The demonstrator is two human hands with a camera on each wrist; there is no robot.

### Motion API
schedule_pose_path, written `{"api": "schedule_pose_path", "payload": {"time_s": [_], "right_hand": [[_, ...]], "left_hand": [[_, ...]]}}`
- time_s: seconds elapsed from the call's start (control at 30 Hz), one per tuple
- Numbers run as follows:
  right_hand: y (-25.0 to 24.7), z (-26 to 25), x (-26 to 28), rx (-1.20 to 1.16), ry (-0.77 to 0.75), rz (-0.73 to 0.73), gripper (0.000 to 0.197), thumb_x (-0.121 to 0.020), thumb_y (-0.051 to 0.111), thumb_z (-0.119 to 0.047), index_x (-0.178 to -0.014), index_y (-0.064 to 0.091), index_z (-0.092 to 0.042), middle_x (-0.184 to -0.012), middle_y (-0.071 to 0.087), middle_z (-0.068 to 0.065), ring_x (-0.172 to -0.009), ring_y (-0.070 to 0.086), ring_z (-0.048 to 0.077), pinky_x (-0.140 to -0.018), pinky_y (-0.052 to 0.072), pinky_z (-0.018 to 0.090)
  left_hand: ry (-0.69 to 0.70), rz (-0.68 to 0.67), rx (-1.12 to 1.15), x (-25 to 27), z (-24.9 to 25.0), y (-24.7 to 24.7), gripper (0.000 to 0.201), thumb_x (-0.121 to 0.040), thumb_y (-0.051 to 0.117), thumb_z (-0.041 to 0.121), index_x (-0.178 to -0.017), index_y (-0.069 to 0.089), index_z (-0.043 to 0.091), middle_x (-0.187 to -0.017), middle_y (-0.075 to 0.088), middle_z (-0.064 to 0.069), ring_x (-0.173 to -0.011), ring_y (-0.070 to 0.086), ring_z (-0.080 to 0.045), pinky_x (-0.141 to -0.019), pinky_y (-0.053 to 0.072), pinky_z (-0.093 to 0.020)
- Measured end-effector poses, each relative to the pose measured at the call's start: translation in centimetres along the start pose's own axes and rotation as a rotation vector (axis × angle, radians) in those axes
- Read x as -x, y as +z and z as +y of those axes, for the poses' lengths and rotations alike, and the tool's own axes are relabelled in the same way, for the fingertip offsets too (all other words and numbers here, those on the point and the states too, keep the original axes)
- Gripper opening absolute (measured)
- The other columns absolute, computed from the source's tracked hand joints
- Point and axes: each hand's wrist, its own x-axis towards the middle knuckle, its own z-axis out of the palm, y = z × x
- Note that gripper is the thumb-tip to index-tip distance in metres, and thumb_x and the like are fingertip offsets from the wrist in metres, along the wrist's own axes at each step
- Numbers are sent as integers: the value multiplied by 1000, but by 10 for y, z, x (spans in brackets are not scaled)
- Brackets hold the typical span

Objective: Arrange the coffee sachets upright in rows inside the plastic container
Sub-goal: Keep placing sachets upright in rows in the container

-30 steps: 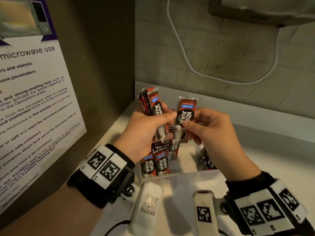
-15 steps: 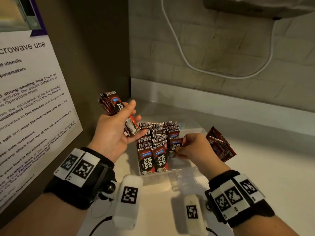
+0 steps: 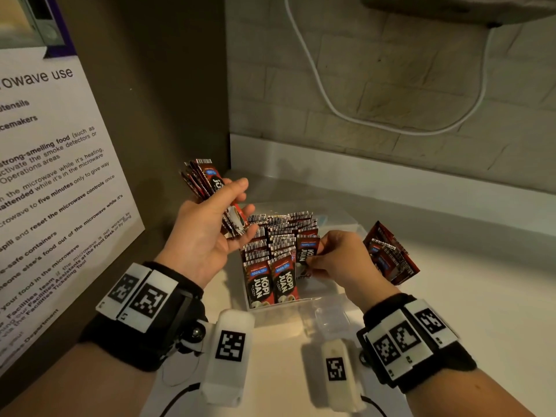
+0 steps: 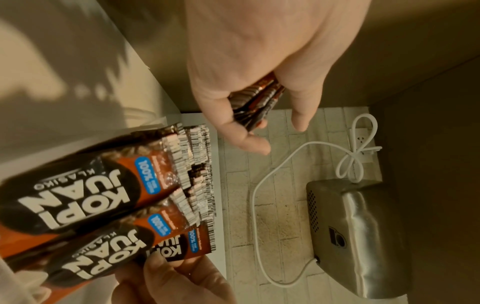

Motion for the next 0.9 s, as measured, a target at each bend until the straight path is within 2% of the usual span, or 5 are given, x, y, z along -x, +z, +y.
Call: {"api": "schedule_pose_path", "payload": {"time_s": [0.27, 0.4, 0.5, 0.7, 0.9], "right_hand": [[-4, -1, 4, -18, -2, 35, 33, -74, 69, 13, -77, 46, -11, -69, 59, 11, -68, 65, 30, -68, 59, 46], [-12, -16, 17, -67, -133, 120, 26, -78, 71, 5, -86, 52, -10, -68, 58, 6, -55, 60, 17, -54, 53, 32], [-20, -40, 31, -265, -213, 127, 16, -82, 69, -1, -90, 55, -5, -68, 56, 6, -45, 52, 11, -44, 42, 23], [-24, -71, 53, -442, -215, -172, 6, -85, 65, -16, -86, 62, -11, -68, 64, 2, -46, 49, 12, -43, 38, 22], [-27, -65, 47, -481, -242, -69, 17, -85, 61, 3, -74, 59, -8, -58, 61, 6, -42, 51, 11, -41, 44, 20]], "left_hand": [[-39, -109, 36, 5, 4, 3, 20, -94, 50, 15, -103, 68, 16, -86, 67, -1, -73, 69, -15, -47, 51, -24], [-46, -194, -12, 11, 2, 8, 25, -91, 59, 13, -115, 62, 8, -84, 73, -8, -77, 73, -19, -44, 51, -24], [-53, -274, -82, 16, 0, 11, 29, -81, 66, 15, -109, 64, 10, -85, 74, -9, -70, 72, -18, -42, 52, -25], [-46, -319, -228, 20, -12, 21, 20, -76, 72, 11, -96, 70, 13, -84, 74, -7, -69, 70, -20, -41, 48, -22], [-56, -310, -235, 19, -10, 26, 22, -68, 74, 19, -89, 68, 18, -77, 71, -1, -66, 69, -16, -40, 47, -22]]}}
